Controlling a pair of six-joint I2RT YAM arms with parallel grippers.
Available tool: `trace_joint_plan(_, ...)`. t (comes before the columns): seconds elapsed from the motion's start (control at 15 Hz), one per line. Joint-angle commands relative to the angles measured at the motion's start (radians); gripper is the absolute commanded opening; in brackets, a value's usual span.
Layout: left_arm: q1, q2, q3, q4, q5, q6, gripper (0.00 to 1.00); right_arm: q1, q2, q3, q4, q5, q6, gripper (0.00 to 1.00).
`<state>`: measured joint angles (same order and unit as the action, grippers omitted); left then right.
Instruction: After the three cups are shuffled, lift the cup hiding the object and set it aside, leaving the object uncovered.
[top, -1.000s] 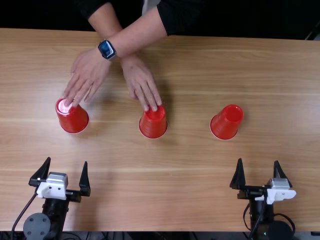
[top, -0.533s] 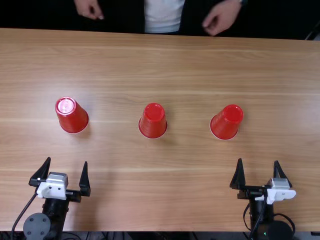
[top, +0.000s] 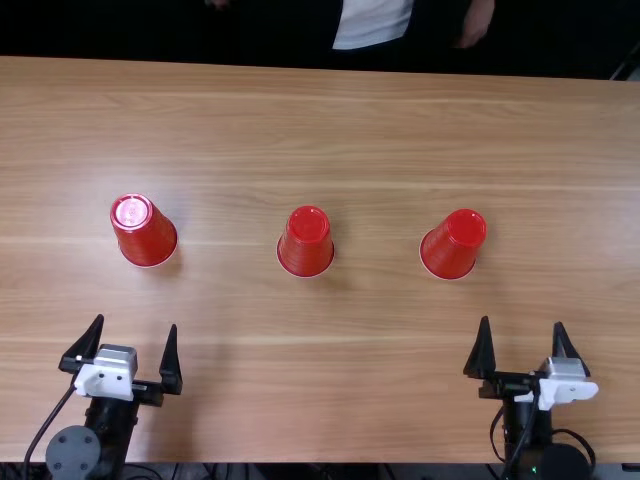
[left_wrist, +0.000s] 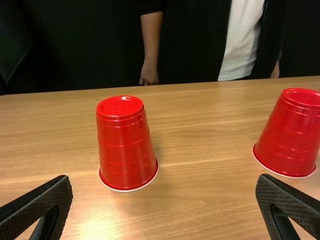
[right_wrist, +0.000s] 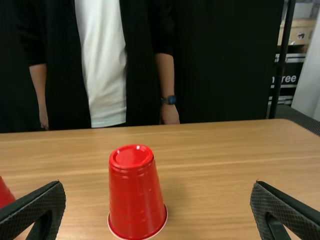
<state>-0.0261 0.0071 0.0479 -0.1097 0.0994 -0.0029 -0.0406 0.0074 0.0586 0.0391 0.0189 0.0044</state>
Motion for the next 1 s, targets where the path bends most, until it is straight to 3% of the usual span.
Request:
trace_joint_plan(0.0,-0.001,-0.007,0.104,-0.027,0.015,0.008,1.0,-0.012,-0.007,0.092,-0.022,0.009,-0.003,1.0)
trace_joint_plan(0.2,0.002,0.136,0.3,-0.117,0.004,0.008,1.0,-0.01,0.043,0.253,-0.138,0.005,-0.004,1.0)
trace_joint_plan(0.27,0.003,0.194,0.372,-0.17,0.0,0.008,1.0,-0.012,0.069,0.307,-0.16,0.005,-0.021,1.0)
trace_joint_plan(0.4,0.005,0.297,0.54,-0.301,-0.033,0.008,1.0,-0.012,0.167,0.425,-0.232,0.003,-0.089,1.0)
trace_joint_plan(0.47,0.005,0.35,0.635,-0.387,-0.04,0.008,1.0,-0.012,0.226,0.498,-0.298,0.005,-0.098,1.0)
trace_joint_plan(0.6,0.02,0.461,0.817,-0.533,-0.057,0.008,1.0,-0.012,0.33,0.621,-0.392,0.005,-0.098,1.0)
trace_joint_plan(0.8,0.04,0.646,1.038,-0.7,-0.127,0.008,1.0,-0.01,0.502,0.813,-0.648,0.003,-0.098,1.0)
trace_joint_plan(0.93,0.06,0.777,1.182,-0.831,-0.136,0.007,1.0,-0.008,0.579,0.899,-0.723,0.001,-0.098,1.0)
